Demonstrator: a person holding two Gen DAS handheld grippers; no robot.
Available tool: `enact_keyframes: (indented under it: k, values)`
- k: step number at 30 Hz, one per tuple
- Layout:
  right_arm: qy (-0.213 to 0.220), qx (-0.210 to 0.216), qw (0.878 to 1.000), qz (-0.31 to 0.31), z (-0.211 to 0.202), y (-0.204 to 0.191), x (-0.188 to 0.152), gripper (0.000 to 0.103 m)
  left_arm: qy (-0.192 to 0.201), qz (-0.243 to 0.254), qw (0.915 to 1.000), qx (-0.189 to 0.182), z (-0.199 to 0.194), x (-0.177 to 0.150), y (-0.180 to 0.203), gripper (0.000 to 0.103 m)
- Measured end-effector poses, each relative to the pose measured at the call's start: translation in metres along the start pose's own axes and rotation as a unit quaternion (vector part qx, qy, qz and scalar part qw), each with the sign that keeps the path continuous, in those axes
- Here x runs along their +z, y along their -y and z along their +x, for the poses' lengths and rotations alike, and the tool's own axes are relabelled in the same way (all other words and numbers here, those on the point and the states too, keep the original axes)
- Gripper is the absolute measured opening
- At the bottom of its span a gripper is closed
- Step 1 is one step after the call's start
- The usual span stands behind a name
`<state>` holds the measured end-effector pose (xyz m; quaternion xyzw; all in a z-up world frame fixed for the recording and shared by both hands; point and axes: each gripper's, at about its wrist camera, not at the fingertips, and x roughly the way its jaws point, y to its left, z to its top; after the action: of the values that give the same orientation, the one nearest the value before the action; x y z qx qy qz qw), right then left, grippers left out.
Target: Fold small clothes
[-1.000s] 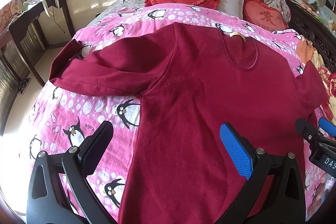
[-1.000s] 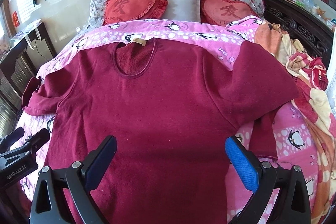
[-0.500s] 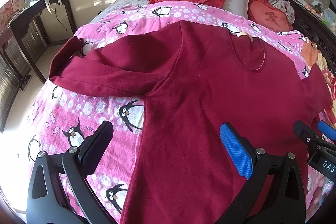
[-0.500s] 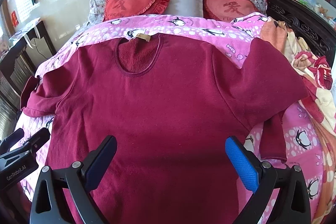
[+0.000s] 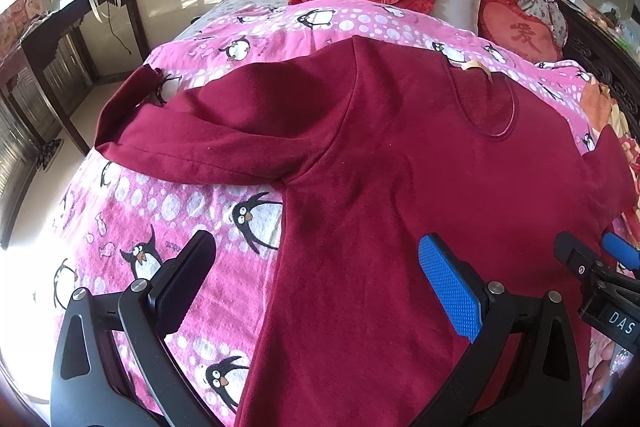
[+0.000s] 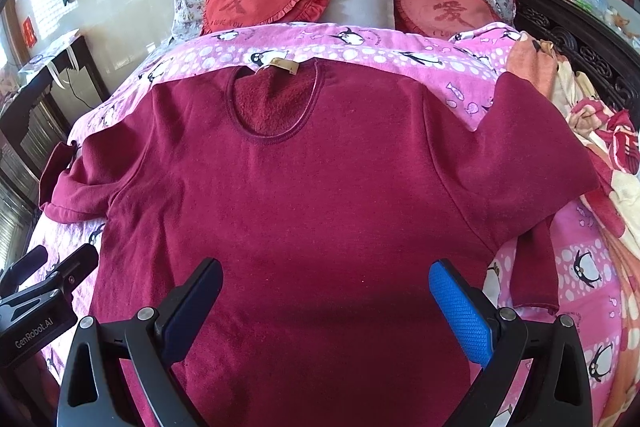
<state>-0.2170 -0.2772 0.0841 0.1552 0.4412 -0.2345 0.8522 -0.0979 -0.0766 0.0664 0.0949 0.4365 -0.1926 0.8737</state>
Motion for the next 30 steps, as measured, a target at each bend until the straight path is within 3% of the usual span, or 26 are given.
enact_keyframes:
  k: [10, 20, 30]
  values:
    - [-0.007, 0.004, 1.0, -0.005, 0.008, -0.007, 0.001, 0.103, -0.001, -0.008, 1.0, 0.006, 0.005, 0.003, -0.011, 0.102]
    - [-0.014, 0.013, 1.0, -0.017, 0.018, -0.023, 0.005, 0.103, 0.0, -0.034, 0.9989, 0.031, 0.013, 0.014, -0.049, 0.102]
    - [-0.026, 0.022, 0.999, -0.037, 0.031, -0.041, 0.007, 0.103, 0.004, -0.103, 0.9926, 0.065, 0.025, 0.036, -0.131, 0.102]
